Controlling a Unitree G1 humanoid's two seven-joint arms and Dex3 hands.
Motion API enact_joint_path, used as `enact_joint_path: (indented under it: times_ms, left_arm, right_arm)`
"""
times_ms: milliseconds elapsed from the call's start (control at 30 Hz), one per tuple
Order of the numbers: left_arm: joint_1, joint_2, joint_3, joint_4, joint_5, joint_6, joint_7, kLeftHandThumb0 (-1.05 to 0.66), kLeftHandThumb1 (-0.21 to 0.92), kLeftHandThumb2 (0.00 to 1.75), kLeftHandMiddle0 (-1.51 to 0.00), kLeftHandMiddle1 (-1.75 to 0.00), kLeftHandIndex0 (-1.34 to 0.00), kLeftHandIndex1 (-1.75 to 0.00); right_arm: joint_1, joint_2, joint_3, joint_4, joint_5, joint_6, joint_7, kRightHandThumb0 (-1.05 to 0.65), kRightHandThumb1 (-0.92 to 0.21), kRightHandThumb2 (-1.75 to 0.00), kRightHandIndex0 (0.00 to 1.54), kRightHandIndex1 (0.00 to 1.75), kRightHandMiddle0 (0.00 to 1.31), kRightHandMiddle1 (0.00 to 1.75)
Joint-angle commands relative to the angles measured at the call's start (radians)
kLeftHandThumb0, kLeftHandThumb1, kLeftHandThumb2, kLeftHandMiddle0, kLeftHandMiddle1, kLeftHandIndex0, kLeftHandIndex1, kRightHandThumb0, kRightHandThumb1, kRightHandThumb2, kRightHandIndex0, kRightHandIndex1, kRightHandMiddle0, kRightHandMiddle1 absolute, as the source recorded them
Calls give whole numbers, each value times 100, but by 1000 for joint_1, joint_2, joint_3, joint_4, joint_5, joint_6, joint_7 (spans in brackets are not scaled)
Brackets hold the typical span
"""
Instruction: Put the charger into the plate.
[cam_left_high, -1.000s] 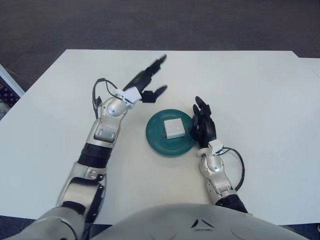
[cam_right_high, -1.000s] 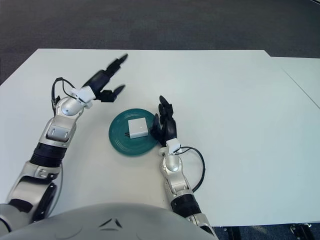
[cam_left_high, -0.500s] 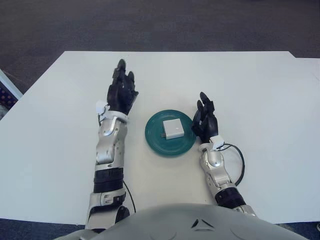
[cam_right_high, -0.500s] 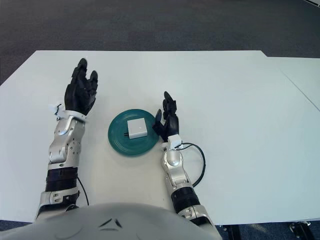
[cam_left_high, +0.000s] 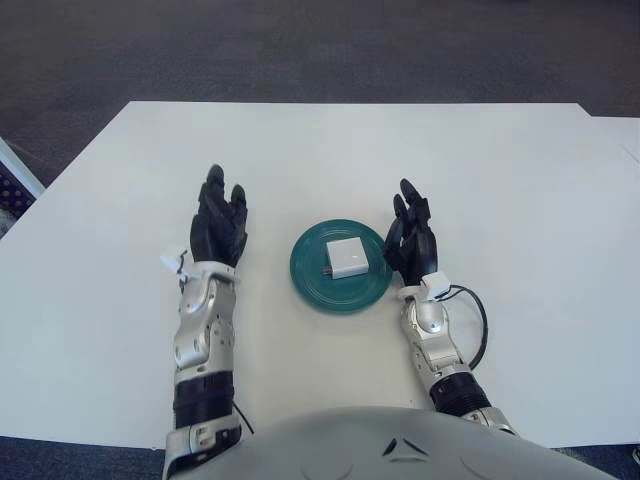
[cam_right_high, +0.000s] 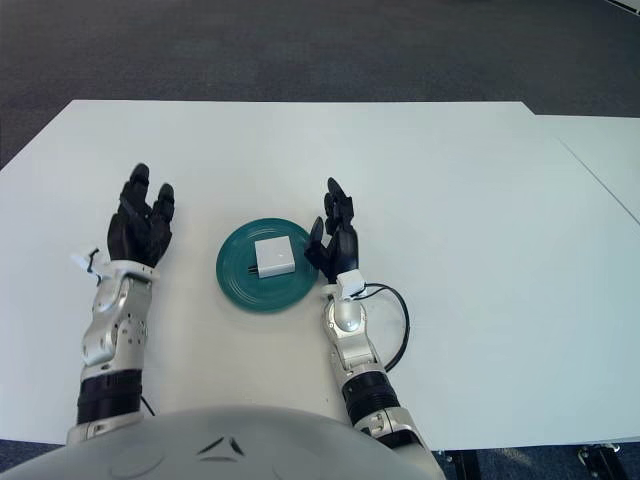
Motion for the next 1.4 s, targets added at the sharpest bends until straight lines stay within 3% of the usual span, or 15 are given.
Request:
enact_joint_path:
  times_ms: [0, 200, 300, 467, 700, 1167, 1300, 1367]
  left_arm:
    - [81, -37, -26, 35, 26, -82, -20, -105, 92, 88, 0, 0, 0, 0]
    - [123, -20, -53, 81, 50, -153, -27, -105, 92, 92, 0, 0, 0, 0]
    - [117, 23, -45, 158, 94, -212, -32, -105, 92, 95, 0, 0, -2, -1]
    - [105, 42, -42, 261, 126, -283, -29, -105, 92, 98, 0, 0, -4, -2]
    - [96, 34, -51, 378, 130, -379, -50, -105, 92, 100, -1, 0, -7, -4]
    - [82, -9, -67, 420, 114, -421, -49, -105, 92, 99, -11, -2, -13, -12]
    - [82, -23, -69, 424, 99, -425, -56, -105, 92, 98, -15, -1, -4, -42]
    - [75, -30, -68, 428, 77, -418, -72, -105, 92, 96, -16, -1, -2, -49]
  right_arm:
    - [173, 57, -50, 73, 86, 62, 18, -76, -92, -95, 16, 0, 0, 46]
    - [213, 29, -49, -119, 106, 215, 34, -75, -92, -92, 15, 0, 0, 44]
    - [239, 8, -47, -220, 106, 318, 45, -74, -92, -91, 15, 0, 0, 43]
    - [241, -43, -84, -261, 127, 414, 101, -75, -92, -90, 16, 1, 0, 43]
    - [210, -71, -142, -230, 129, 453, 161, -77, -92, -89, 17, 0, 0, 42]
    - [178, -105, -182, -242, 124, 528, 248, -85, -92, -89, 18, 1, 0, 44]
    - [156, -111, -194, -233, 127, 555, 264, -86, -92, -89, 18, 0, 0, 44]
    - [137, -111, -201, -221, 123, 576, 259, -86, -92, -88, 17, 0, 0, 43]
